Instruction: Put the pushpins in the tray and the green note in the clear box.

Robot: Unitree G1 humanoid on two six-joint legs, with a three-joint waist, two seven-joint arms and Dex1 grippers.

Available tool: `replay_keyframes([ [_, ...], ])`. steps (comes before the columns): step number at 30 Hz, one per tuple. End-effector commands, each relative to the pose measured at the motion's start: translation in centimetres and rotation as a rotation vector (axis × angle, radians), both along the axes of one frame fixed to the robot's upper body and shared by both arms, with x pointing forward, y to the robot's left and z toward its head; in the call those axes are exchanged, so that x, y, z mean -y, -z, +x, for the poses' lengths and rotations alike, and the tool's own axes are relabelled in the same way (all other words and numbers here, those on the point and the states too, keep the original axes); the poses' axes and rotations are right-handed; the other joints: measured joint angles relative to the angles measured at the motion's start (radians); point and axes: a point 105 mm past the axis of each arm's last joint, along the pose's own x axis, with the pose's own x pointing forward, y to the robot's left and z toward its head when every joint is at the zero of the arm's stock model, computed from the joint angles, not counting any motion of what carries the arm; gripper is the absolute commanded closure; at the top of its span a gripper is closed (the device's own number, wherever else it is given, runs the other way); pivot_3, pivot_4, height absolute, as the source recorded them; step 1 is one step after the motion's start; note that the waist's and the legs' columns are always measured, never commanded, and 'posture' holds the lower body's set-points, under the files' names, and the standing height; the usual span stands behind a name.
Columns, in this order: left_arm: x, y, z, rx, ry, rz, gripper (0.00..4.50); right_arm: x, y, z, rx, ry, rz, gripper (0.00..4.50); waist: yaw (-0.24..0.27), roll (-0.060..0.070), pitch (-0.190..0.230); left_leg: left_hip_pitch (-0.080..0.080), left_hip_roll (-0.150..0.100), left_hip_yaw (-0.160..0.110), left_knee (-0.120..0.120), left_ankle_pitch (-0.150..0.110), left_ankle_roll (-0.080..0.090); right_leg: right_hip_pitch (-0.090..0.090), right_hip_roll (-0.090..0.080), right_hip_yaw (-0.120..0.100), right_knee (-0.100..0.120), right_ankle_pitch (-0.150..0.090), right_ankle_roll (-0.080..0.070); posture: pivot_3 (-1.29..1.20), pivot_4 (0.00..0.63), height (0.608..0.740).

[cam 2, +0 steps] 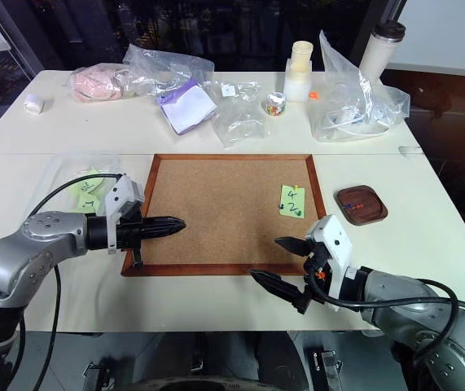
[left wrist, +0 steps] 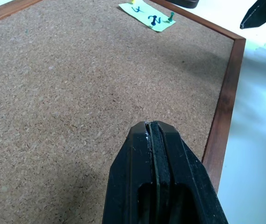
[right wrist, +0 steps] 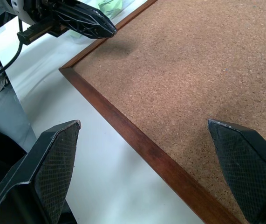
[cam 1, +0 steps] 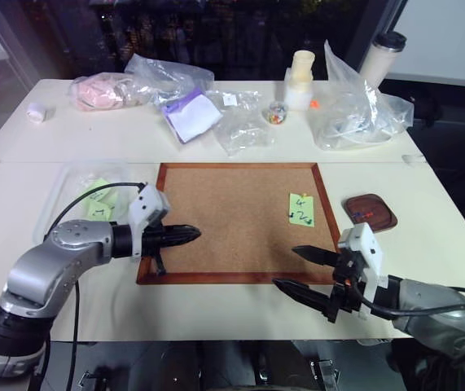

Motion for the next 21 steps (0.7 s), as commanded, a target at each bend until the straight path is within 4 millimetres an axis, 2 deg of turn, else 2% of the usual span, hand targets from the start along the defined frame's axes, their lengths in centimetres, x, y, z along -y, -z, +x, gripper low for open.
replay_keyframes([
  [1,0.2,-1.6,0.8,0.074,0.017,0.003,4.49,-0.2,-0.8,0.5,0.045,0.004,0.018,0.0,0.0,0.0,0.0,0.0,0.0,0.0,0.0,0.0,0.0,0.0,0.0,0.0,0.0,0.0,0.0,0.0,0.15,0.734],
  [4,1.7,-3.9,2.3,0.145,0.101,0.003,4.49,0.3,-1.3,2.2,0.086,0.064,0.013,0.0,0.005,-0.001,0.0,0.0,0.0,0.0,0.001,0.0,0.0,0.0,0.0,0.0,0.0,0.0,0.0,0.0,0.15,0.734],
  [6,2.6,-3.7,2.9,0.15,0.149,0.021,4.49,1.1,-1.4,3.3,0.116,0.109,-0.011,0.0,0.008,0.0,0.0,-0.001,-0.001,0.0,0.001,0.0,0.0,0.0,0.0,-0.001,0.0,0.0,0.0,0.0,0.15,0.734],
  [9,3.1,-0.8,3.8,0.067,0.188,0.057,4.49,2.0,-1.6,4.9,0.163,0.161,-0.028,0.0,0.009,0.001,-0.001,0.0,-0.002,0.001,0.001,-0.001,0.001,0.001,0.0,0.0,-0.002,0.0,0.0,0.0,0.15,0.734],
  [11,3.5,0.9,5.0,0.056,0.18,0.065,4.49,3.1,-1.6,6.8,0.204,0.222,-0.039,0.0,0.004,0.001,-0.001,-0.001,-0.002,0.002,0.0,-0.001,0.001,0.0,0.0,0.0,-0.002,0.0,0.0,0.0,0.15,0.734],
  [13,4.1,1.7,5.5,0.059,0.19,0.069,4.49,4.1,-1.4,8.2,0.232,0.261,-0.07,0.0,0.002,0.001,0.0,-0.001,-0.001,0.003,0.001,-0.001,0.001,0.0,0.001,0.0,-0.001,0.0,0.0,0.0,0.15,0.734],
  [16,4.4,3.5,5.8,0.071,0.236,0.164,4.49,5.7,-1.0,10.9,0.275,0.332,-0.096,0.0,0.0,0.0,0.0,-0.001,-0.001,0.004,0.001,-0.001,0.001,-0.001,0.001,0.0,-0.001,0.0,0.0,0.0,0.15,0.734],
  [21,4.1,5.5,5.6,0.069,0.296,0.274,4.49,6.5,0.3,13.4,0.282,0.347,-0.128,0.0,0.001,0.002,-0.001,-0.001,-0.001,0.004,0.001,-0.001,0.001,-0.001,0.001,0.0,-0.001,0.0,0.0,0.0,0.15,0.734],
])
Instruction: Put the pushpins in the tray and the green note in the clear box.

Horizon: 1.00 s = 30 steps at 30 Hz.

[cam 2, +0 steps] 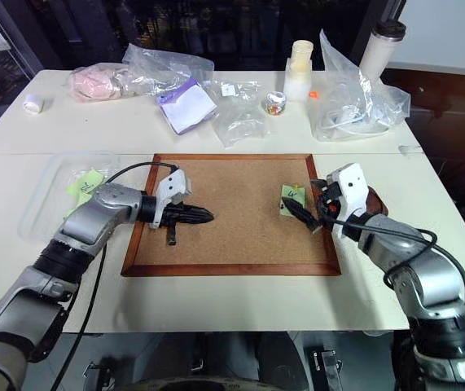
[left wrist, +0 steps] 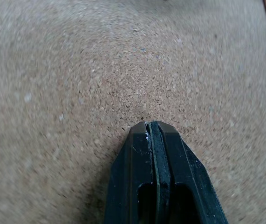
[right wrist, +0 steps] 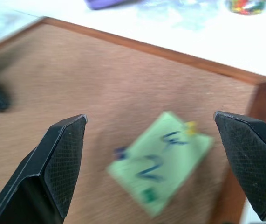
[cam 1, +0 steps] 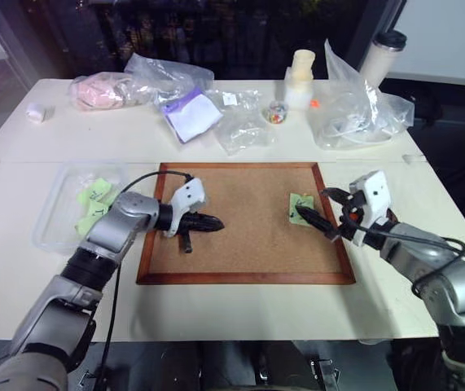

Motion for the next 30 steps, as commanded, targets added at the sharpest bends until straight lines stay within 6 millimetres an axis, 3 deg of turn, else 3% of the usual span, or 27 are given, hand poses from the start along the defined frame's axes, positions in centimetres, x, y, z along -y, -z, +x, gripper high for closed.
replay_keyframes([
  [1,-0.3,1.6,-0.2,0.0,0.033,0.093,4.49,0.3,0.3,1.7,0.036,0.0,-0.027,0.0,-0.001,0.0,0.0,0.0,0.0,0.0,0.0,0.0,0.0,0.0,0.0,0.0,0.0,0.0,0.0,0.0,0.15,0.734],
  [10,0.4,2.1,-0.7,-0.011,0.036,0.065,4.49,0.9,1.7,4.4,0.018,-0.004,-0.036,0.0,0.002,0.002,-0.001,0.001,0.0,0.001,0.001,0.0,0.0,0.001,-0.001,0.0,0.001,0.0,0.0,0.0,0.15,0.734],
  [13,0.3,2.2,-0.9,-0.013,0.033,0.064,4.5,0.9,1.9,4.6,0.016,-0.008,-0.034,0.77,0.002,0.002,-0.001,0.001,0.0,0.001,0.001,0.0,0.0,0.001,-0.001,0.0,0.001,0.0,0.0,0.0,0.15,0.734],
  [16,0.2,2.3,-1.0,-0.014,0.026,0.067,4.5,0.9,2.5,4.7,0.003,-0.011,-0.038,2.25,0.0,0.002,-0.001,0.001,0.0,0.001,0.001,0.0,0.0,0.001,-0.001,0.0,0.001,0.0,0.0,0.0,0.15,0.734],
  [17,0.2,2.4,-1.0,-0.014,0.024,0.068,4.5,0.9,2.6,4.7,0.001,-0.012,-0.038,2.96,0.0,0.002,-0.001,0.001,0.0,0.001,0.001,0.0,0.0,0.001,-0.001,0.0,0.001,0.0,0.0,0.0,0.15,0.734],
  [20,0.1,2.4,-1.1,-0.014,0.02,0.071,4.5,0.9,2.5,4.8,0.007,-0.01,-0.031,4.3,-0.002,0.002,-0.001,0.002,0.0,0.001,0.001,0.0,0.0,0.001,-0.001,0.0,0.001,0.0,0.0,0.0,0.15,0.734],
  [30,-0.1,3.5,-1.5,-0.034,0.029,0.105,4.5,1.5,1.2,5.2,0.094,0.05,-0.004,4.41,-0.003,0.004,-0.002,0.003,0.0,0.001,0.001,0.0,0.0,0.002,-0.001,0.0,0.002,0.0,0.0,0.0,0.15,0.734],
])
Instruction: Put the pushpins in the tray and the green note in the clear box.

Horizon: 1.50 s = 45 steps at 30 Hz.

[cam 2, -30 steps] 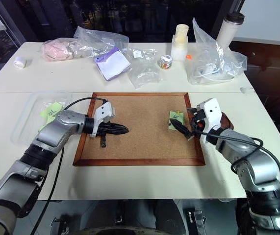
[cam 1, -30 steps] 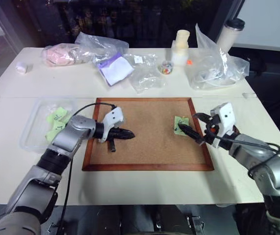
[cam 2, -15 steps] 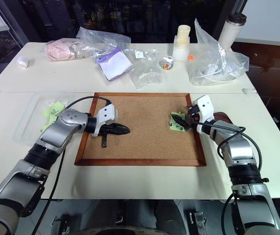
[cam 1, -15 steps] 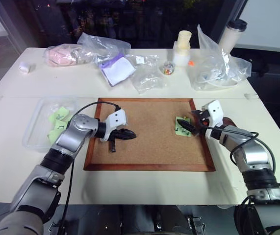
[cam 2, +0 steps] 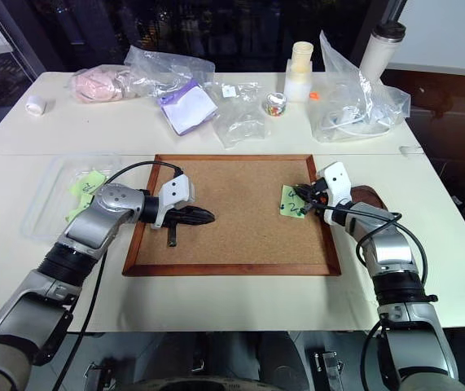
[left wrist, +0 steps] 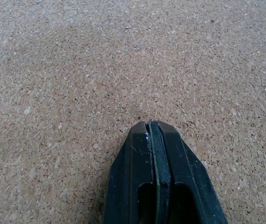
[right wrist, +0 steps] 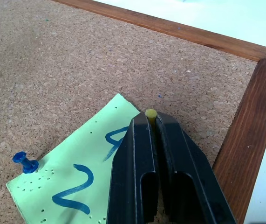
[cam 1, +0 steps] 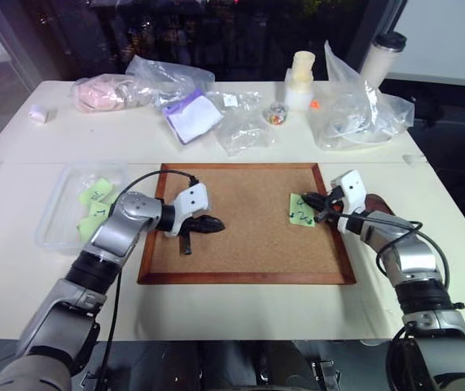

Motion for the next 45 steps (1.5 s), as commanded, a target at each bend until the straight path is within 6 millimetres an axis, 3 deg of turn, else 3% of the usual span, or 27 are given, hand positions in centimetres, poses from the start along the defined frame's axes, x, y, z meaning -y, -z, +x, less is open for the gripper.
replay_keyframes([
  [1,-0.2,3.0,-1.3,-0.09,0.019,0.081,4.5,1.0,-3.1,0.6,0.145,0.067,0.035,4.41,0.0,0.0,0.0,0.0,0.0,0.0,0.0,0.0,0.0,0.0,0.0,0.0,0.0,0.0,0.0,0.0,0.15,0.734],
  [14,-0.4,4.2,-2.3,-0.13,0.04,0.132,4.5,1.6,-5.2,0.1,0.246,0.136,0.121,4.41,-0.002,0.005,-0.003,0.0,0.0,0.0,-0.001,0.0,0.0,0.0,0.001,0.0,0.0,0.0,0.0,0.0,0.15,0.734],
  [18,-0.2,3.7,-1.8,-0.103,0.025,0.108,4.5,5.1,-6.1,-0.9,0.286,0.3,0.107,4.41,0.001,0.006,-0.003,0.0,0.0,0.0,-0.001,0.0,0.0,0.0,0.0,0.0,-0.001,0.0,0.0,0.0,0.15,0.734],
  [21,-0.2,3.4,-1.6,-0.089,0.019,0.098,4.5,8.1,-5.1,-2.2,0.245,0.419,0.047,4.41,0.001,0.006,-0.004,0.0,0.0,0.001,-0.001,0.0,0.0,0.0,0.0,0.0,-0.001,0.0,0.0,0.0,0.15,0.734],
  [28,0.1,3.6,-1.5,-0.076,0.03,0.101,4.5,10.6,-2.5,-4.7,0.155,0.505,-0.01,4.41,0.0,0.012,-0.008,0.002,0.0,0.001,-0.001,0.0,0.0,0.002,0.0,0.001,-0.001,0.0,0.0,0.0,0.15,0.734],
  [34,0.1,3.7,-1.5,-0.066,0.03,0.101,4.5,11.7,-1.3,-5.4,0.125,0.552,-0.016,4.41,0.003,0.012,-0.008,0.003,-0.001,0.001,-0.001,0.0,0.0,0.004,0.0,0.001,-0.001,0.0,0.0,0.0,0.15,0.734],
  [44,-0.5,3.9,-1.6,-0.079,0.007,0.094,4.5,11.9,-1.1,-5.2,0.108,0.546,-0.042,4.41,0.0,0.013,-0.009,0.004,-0.001,0.0,-0.001,0.0,0.0,0.004,0.0,0.001,-0.001,0.0,0.0,0.0,0.15,0.734],
  [45,-0.5,3.9,-1.5,-0.075,0.004,0.096,4.5,12.0,-1.0,-5.1,0.107,0.549,-0.043,4.16,0.0,0.013,-0.009,0.004,-0.001,0.0,-0.001,0.0,0.0,0.004,0.0,0.001,-0.001,0.0,0.0,0.0,0.15,0.734],
])
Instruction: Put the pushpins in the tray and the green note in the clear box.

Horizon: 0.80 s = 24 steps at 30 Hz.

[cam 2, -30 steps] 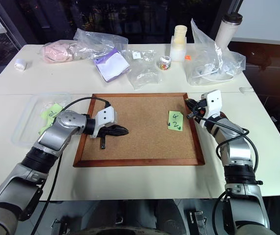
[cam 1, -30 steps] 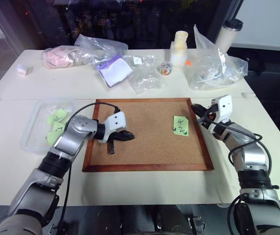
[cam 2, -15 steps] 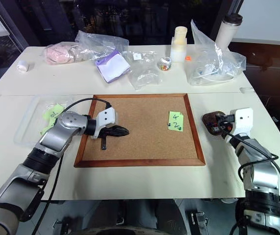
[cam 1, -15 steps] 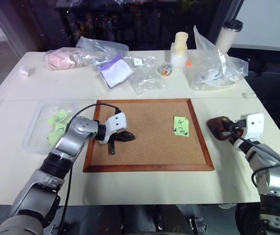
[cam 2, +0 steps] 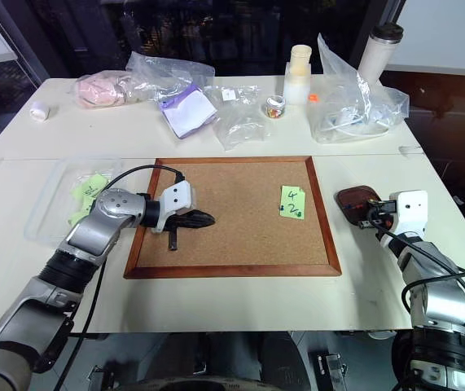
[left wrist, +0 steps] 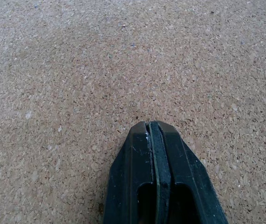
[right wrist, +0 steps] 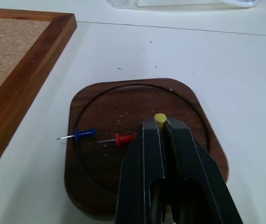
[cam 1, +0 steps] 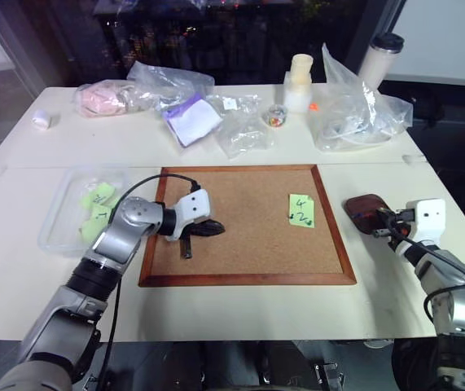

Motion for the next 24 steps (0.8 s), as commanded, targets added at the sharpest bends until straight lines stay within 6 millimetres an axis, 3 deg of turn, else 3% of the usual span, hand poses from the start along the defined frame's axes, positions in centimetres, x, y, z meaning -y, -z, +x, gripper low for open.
replay_keyframes([
  [1,-0.5,3.1,-1.0,-0.108,0.001,0.072,4.5,0.5,-1.3,0.4,0.04,0.006,-0.032,3.85,0.0,0.0,0.0,0.0,0.0,0.0,0.0,0.0,0.0,0.0,0.0,0.0,0.0,0.0,0.0,0.0,0.15,0.734],
  [2,-0.4,3.0,-0.9,-0.105,0.0,0.073,4.5,0.6,-1.3,0.5,0.039,0.008,-0.033,3.6,0.0,0.0,0.0,0.0,0.0,0.0,0.0,0.0,0.0,0.0,0.0,0.0,0.0,0.0,0.0,0.0,0.15,0.734],
  [9,-0.6,2.9,-1.0,-0.1,-0.012,0.068,4.5,1.3,-1.5,0.9,0.043,0.02,-0.035,0.24,0.0,0.0,0.0,0.0,0.0,0.0,0.0,0.0,0.0,0.0,0.0,0.0,0.0,0.0,0.0,0.0,0.15,0.734],
  [15,-0.6,2.9,-0.9,-0.097,-0.019,0.069,4.5,1.1,-2.1,1.2,0.071,0.004,-0.021,0.1,0.0,0.0,0.0,0.0,0.0,0.0,0.0,0.0,0.0,0.0,0.0,0.0,0.0,0.0,0.0,0.0,0.15,0.734],
  [19,-0.8,2.8,-0.9,-0.095,-0.023,0.072,4.5,0.3,-4.6,1.0,0.17,-0.034,0.005,0.1,0.0,0.0,0.0,0.0,0.0,0.0,0.0,0.0,0.0,0.0,0.0,0.0,0.0,0.0,0.0,0.0,0.15,0.734],
  [22,-1.0,2.8,-0.9,-0.093,-0.024,0.076,4.5,-3.0,-7.2,0.5,0.236,-0.179,0.044,0.1,-0.002,0.001,0.0,0.0,0.0,0.0,0.0,0.0,0.0,0.0,0.0,0.0,0.0,0.0,0.0,0.0,0.15,0.734],
  [24,-1.1,2.7,-0.8,-0.092,-0.024,0.079,4.5,-5.9,-7.3,-0.2,0.206,-0.304,0.064,0.1,-0.001,0.0,0.0,0.0,0.001,-0.002,0.0,0.0,0.0,0.0,0.001,0.0,0.0,0.0,0.0,0.0,0.15,0.734],
])
